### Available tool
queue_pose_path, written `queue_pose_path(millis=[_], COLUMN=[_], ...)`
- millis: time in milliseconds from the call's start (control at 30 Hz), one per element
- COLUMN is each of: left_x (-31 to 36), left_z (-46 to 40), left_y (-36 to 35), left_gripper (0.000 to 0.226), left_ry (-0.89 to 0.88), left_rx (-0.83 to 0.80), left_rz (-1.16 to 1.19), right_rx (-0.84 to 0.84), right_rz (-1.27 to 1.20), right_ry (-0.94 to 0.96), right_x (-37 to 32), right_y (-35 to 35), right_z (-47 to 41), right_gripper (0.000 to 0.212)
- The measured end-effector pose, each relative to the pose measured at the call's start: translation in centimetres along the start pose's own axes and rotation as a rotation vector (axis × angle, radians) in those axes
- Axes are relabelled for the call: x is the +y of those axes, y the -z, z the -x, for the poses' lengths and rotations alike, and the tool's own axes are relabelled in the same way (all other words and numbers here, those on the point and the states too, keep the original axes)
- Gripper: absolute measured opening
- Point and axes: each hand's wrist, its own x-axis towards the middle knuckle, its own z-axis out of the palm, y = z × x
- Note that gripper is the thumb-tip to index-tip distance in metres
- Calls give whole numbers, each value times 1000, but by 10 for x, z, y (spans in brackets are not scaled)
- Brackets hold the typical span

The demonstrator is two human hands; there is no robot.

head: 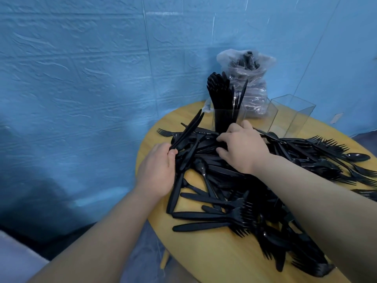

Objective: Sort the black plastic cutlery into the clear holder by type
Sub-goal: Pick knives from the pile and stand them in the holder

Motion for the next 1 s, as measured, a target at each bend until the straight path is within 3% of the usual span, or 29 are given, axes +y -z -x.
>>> queue_pose_path(millis=[500, 767, 1000], left_x=[-5, -3, -1], left_z=[-1, -1, 1], left_y=[-3, -2, 1], left_gripper=[31, 30, 32], left_ry=[-44, -45, -56], left_rx=[5, 6, 7], left_rz=[-45, -54, 16], right_rx=[61, -70, -2], right_rz=[-60, -74, -186], right_ry=[27, 93, 61], right_x=[-3, 2, 5], right_y=[0, 3, 2], right_z=[-6, -3, 3], right_gripper=[32, 40, 20])
